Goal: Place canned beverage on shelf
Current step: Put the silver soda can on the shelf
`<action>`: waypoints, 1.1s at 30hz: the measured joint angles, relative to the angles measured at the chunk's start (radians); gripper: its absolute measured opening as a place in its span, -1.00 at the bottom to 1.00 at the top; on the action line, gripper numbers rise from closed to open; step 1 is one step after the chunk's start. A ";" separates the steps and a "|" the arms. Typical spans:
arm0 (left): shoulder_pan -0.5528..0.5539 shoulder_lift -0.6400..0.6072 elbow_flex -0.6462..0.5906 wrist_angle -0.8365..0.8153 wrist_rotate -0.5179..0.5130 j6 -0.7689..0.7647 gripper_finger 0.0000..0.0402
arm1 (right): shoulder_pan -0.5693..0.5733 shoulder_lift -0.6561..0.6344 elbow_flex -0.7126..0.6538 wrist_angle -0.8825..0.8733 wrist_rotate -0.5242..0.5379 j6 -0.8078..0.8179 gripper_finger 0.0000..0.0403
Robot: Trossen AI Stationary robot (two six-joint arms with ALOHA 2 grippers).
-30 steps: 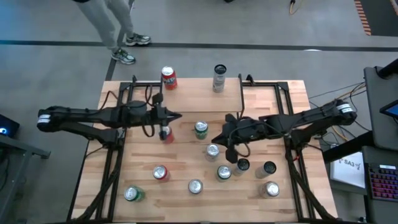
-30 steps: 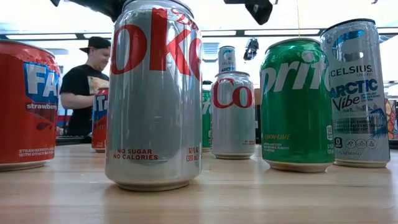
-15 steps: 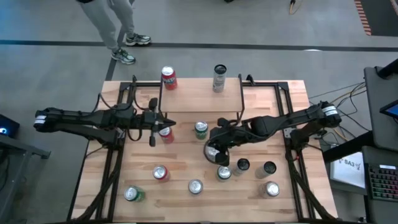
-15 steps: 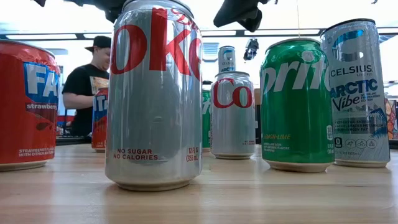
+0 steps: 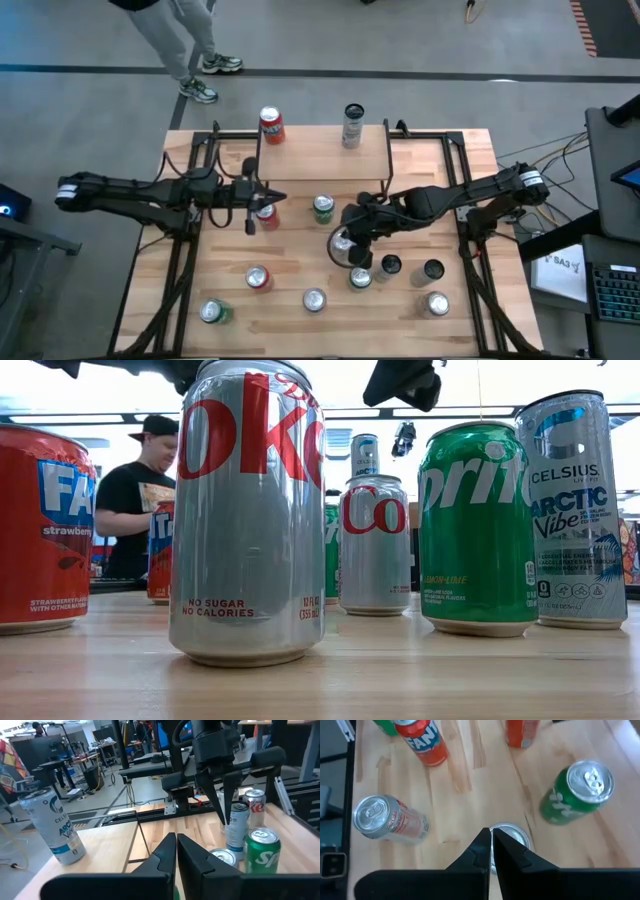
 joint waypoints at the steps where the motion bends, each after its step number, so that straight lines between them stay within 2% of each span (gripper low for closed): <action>1: 0.000 0.008 0.006 0.001 -0.003 0.011 -1.00 | 0.000 -0.001 0.000 -0.007 -0.008 0.026 -0.95; 10: 0.001 0.080 0.080 -0.001 -0.010 0.118 -1.00 | 0.011 -0.006 0.000 -0.089 -0.184 0.400 -0.95; 19: 0.002 0.105 0.127 0.000 -0.011 0.222 -1.00 | 0.064 -0.006 0.010 -0.147 -0.230 0.690 -0.95; 26: 0.002 0.105 0.127 -0.060 -0.010 0.129 -1.00 | 0.086 -0.006 0.098 -0.444 -0.232 0.772 -0.95; 33: 0.002 0.106 0.127 -0.091 -0.010 0.019 -1.00 | 0.085 -0.007 0.176 -0.632 -0.242 0.838 -0.95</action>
